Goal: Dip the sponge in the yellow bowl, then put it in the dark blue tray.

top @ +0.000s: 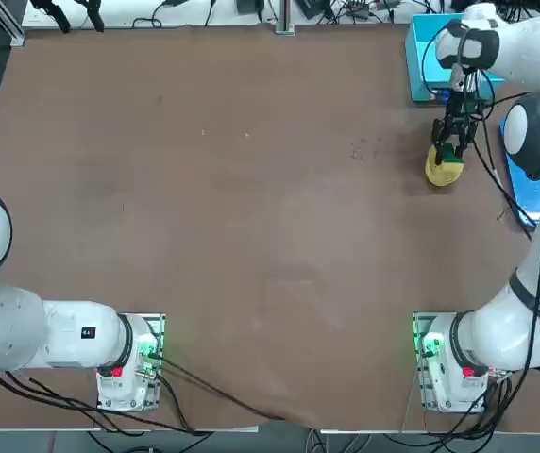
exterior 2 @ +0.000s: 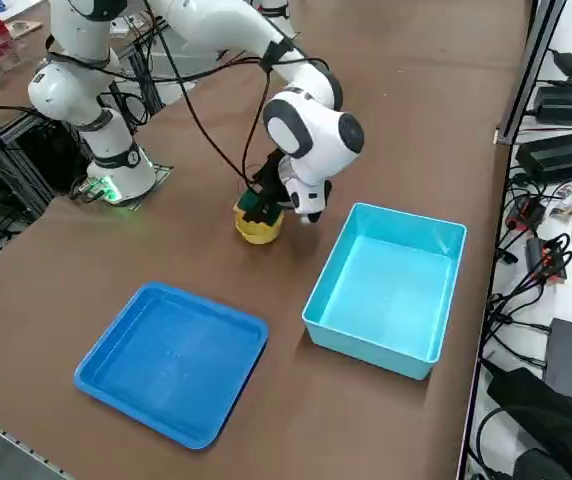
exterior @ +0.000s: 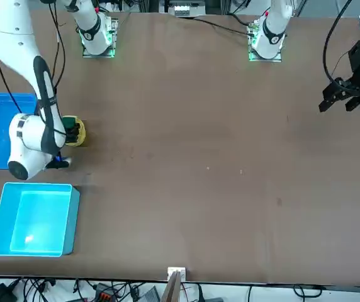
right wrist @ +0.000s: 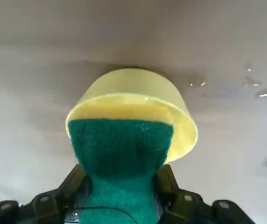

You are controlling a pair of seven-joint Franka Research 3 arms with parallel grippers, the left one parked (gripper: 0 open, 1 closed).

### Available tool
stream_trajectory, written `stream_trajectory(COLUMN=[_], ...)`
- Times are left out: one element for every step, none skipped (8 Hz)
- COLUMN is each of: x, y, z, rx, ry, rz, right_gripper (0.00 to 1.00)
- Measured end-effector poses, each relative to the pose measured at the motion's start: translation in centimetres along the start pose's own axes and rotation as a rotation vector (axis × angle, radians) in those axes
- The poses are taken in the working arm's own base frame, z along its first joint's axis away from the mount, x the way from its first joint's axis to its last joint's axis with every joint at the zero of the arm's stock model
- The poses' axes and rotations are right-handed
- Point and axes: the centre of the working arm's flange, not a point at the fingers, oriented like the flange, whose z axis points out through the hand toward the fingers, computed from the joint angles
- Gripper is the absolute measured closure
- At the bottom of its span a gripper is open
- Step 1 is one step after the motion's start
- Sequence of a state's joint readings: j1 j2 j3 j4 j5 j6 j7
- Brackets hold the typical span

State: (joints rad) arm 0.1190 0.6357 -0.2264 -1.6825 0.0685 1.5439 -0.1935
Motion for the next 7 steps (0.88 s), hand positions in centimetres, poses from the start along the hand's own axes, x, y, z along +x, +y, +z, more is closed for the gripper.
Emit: stream_trajectory(x=[-0.19,-0.38,-0.53,-0.66,-0.78,-0.84,-0.81], y=[-0.04,-0.09,-0.12,-0.15,-0.18,-0.19,-0.19], z=[0.09,0.21,0.25,0.25,0.14,0.05,0.06], rx=[0.003,0.006,0.009,0.011,0.012,0.012,0.012], ry=[-0.017,-0.033,-0.045,-0.054,-0.058,-0.058,-0.057], rz=[0.000,-0.001,-0.001,-0.002,-0.002,-0.003,-0.003], right_gripper=[0.27,0.27,0.27,0.27,0.27,0.27,0.27])
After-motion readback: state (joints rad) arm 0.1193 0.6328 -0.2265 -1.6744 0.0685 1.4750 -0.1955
